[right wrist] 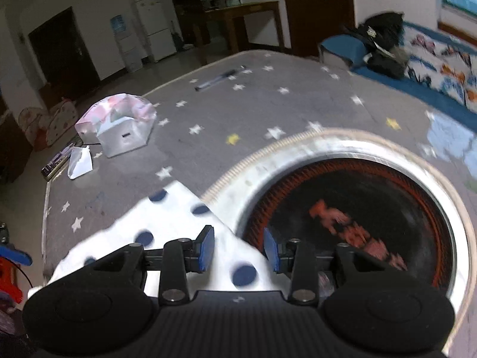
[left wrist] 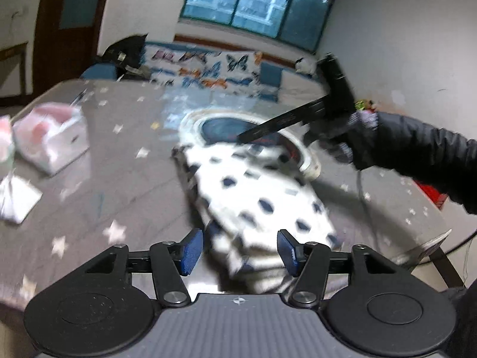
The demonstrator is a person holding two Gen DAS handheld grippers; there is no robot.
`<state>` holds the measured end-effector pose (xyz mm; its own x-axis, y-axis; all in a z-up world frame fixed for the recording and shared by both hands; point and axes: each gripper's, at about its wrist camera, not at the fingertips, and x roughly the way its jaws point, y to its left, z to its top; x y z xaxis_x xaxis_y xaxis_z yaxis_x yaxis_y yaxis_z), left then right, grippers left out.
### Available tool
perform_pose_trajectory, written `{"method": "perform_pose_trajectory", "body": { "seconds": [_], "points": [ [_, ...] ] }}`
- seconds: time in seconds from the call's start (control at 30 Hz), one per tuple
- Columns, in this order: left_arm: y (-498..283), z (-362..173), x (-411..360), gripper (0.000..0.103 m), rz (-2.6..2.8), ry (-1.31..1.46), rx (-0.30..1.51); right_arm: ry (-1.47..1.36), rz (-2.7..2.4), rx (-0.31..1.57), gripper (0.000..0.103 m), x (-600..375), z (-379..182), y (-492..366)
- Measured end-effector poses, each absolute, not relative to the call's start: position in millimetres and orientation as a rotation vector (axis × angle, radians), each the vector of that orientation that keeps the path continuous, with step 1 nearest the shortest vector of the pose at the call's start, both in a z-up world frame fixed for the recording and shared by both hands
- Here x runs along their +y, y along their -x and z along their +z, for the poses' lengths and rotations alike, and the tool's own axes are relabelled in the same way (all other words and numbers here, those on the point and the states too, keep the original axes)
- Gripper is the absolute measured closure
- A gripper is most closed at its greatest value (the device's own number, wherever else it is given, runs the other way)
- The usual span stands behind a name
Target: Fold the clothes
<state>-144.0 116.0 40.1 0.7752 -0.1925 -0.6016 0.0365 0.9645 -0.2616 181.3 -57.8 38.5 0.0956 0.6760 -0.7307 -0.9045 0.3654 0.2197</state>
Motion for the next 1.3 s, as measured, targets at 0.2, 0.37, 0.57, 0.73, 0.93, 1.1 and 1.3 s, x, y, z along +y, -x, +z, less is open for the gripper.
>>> {"method": "perform_pose_trajectory", "body": {
  "seconds": [0.2,0.37,0.57,0.73,0.93,1.1,1.3],
  "points": [
    [147.7,16.3,113.2,0.044,-0.107,0.266,0.762,0.258,1.188,0.915,0.064,-70.0,24.6,-193.0],
    [149.3,13.4,107.5,0.044,-0.125,0.261,0.772,0.195,1.194,0.966,0.064,-74.1,18.6,-203.6],
    [143.4,10.9,101.0,0.044,-0.144,0.243,0.782,0.208,1.190,0.984,0.067,-80.2,14.7,-200.4],
    [138.7,8.2,99.3,0.044,-0.156,0.234,0.788,0.202,1.183,0.978,0.081,-86.5,16.5,-195.8],
    [140.0,7.6,99.8,0.044,-0.162,0.228,0.786,0.188,1.153,0.963,0.093,-97.0,19.4,-190.2],
    [136.2,6.7,95.0,0.044,-0.151,0.164,0.777,0.170,1.104,0.926,0.095,-116.9,24.9,-182.9],
    [113.3,2.0,96.4,0.044,-0.103,0.096,0.757,0.134,1.012,0.895,0.096,-152.8,30.0,-179.2]
  ]
}}
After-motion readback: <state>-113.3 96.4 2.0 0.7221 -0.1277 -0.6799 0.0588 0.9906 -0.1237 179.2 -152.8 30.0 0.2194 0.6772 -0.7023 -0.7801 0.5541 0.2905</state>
